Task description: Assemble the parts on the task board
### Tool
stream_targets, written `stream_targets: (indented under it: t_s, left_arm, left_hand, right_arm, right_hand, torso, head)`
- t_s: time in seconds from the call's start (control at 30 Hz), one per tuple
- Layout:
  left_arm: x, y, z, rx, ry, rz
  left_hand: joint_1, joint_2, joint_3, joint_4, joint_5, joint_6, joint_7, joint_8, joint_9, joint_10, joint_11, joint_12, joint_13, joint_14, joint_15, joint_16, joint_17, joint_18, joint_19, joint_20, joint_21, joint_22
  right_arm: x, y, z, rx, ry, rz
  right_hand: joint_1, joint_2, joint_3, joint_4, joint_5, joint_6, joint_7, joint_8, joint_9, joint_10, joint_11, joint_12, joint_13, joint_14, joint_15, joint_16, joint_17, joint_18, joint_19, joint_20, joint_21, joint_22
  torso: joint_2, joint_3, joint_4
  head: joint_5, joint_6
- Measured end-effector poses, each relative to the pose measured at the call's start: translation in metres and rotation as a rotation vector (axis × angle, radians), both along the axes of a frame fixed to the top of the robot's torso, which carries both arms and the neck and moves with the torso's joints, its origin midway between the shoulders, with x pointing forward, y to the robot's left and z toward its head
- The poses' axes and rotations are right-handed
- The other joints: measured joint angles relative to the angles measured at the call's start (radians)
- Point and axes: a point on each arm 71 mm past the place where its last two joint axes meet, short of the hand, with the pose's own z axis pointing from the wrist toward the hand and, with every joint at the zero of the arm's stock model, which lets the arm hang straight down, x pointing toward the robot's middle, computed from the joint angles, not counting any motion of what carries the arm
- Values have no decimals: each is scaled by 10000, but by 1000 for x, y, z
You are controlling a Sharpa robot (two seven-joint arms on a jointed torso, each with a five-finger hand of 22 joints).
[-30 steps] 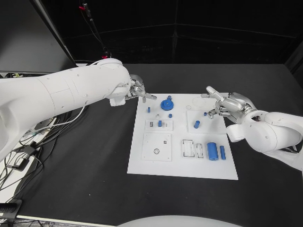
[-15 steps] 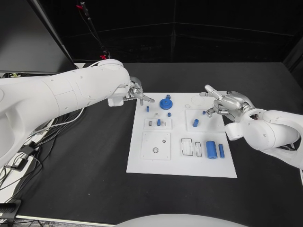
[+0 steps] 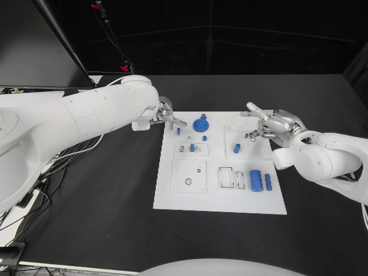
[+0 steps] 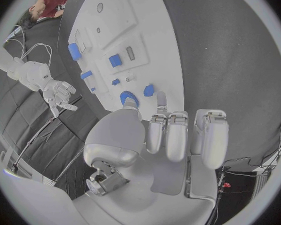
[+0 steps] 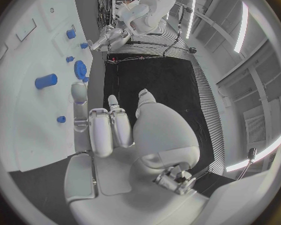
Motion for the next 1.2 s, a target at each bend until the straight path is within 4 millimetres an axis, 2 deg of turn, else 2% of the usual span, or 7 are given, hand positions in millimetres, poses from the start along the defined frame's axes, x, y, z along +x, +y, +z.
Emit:
stream_targets:
  t_s: [0.17,0.3,0.37,0.9,1.07,1.2]
  left_arm:
    - [2,2,-2,49,-16,71]
    - [3,4,-3,65,-9,100]
    - [3,3,-4,69,8,88]
    - [2,-5,-10,152,292,-129]
    - [1,-7,-11,159,328,-183]
    - [1,-8,-11,167,347,-195]
  left_hand:
    - [45,158,-34,-19,-39,41,2,-83,-64,0,0,0,0,0,0,0,0,0,0,0,0,0]
    - [194,307,-34,-19,226,90,-19,-197,-164,0,0,0,0,0,0,0,-1,0,0,0,0,0]
    - [302,304,-34,-19,339,144,-2,-232,-205,0,0,0,0,0,0,0,0,0,0,0,0,0]
    - [310,297,-34,-19,380,143,-2,-272,-241,0,0,0,0,0,0,0,0,0,0,0,0,0]
    - [502,487,49,-41,532,215,-2,-347,-315,-1,1,1,11,0,1,0,0,0,0,0,0,0]
    - [743,527,115,-52,635,256,-44,-406,-368,-3,2,28,22,-3,3,0,0,0,0,0,0,0]
  right_arm:
    - [0,1,0,13,6,34]
    - [0,3,0,27,9,70]
    - [0,3,0,32,10,85]
    - [0,5,0,47,17,125]
    - [0,5,0,49,18,131]
    - [0,6,0,49,20,134]
  right_hand:
    - [0,0,0,0,0,0,0,0,0,0,0,0,0,0,0,0,0,0,0,0,0,0]
    - [0,0,0,0,0,0,0,0,0,0,0,0,0,0,0,0,0,-1,0,0,0,0]
    - [0,0,0,0,0,-21,20,0,1,0,0,0,0,0,0,0,0,0,-2,-2,0,-5]
    - [0,0,0,0,0,-36,36,0,1,0,0,0,0,0,0,0,0,0,-35,-35,0,-15]
    - [0,0,0,0,0,-36,36,0,2,0,0,0,0,0,0,0,0,-1,-35,-35,0,-16]
    - [0,0,0,0,0,-36,36,0,2,0,0,0,0,0,0,0,4,0,-35,-35,0,-15]
  torso:
    - [0,0,0]
    - [0,-3,-8]
    - [1,-6,-12]
    - [1,0,-11]
    - [2,0,-7]
    - [3,2,-6]
  head:
    - [-2,-12]
    - [1,-15]
    - [1,-16]
    - [-132,-132]
    - [-148,-153]
    - [-151,-184]
